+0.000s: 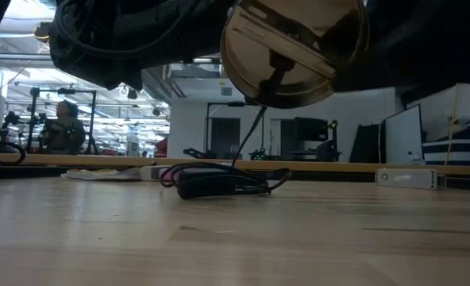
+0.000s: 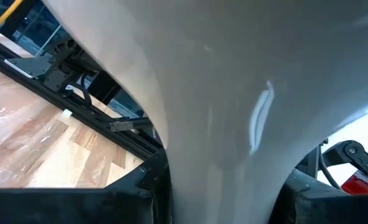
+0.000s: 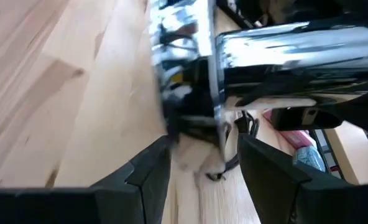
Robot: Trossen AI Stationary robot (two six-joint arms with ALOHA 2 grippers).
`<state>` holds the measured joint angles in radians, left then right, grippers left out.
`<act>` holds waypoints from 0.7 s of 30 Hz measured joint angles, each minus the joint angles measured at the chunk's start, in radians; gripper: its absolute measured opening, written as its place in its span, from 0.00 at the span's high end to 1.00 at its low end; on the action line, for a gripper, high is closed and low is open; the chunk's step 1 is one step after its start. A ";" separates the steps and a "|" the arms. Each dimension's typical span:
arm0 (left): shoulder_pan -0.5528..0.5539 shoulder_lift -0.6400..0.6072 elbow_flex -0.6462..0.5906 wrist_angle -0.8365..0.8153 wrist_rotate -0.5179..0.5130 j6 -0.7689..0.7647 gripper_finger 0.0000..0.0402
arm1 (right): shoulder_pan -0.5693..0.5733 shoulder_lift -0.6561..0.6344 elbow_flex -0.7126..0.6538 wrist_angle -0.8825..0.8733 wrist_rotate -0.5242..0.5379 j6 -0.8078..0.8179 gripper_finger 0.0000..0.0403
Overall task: Screw lightbulb
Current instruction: Remove the lightbulb from the lamp
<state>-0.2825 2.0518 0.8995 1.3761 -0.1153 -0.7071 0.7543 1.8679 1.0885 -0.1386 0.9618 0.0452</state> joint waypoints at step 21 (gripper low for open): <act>0.004 0.000 0.000 -0.040 -0.004 -0.068 0.62 | -0.001 0.000 0.000 0.036 -0.075 -0.053 0.83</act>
<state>-0.2787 2.0520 0.8993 1.3361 -0.1192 -0.7753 0.7536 1.8679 1.0882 -0.1030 0.8866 -0.0082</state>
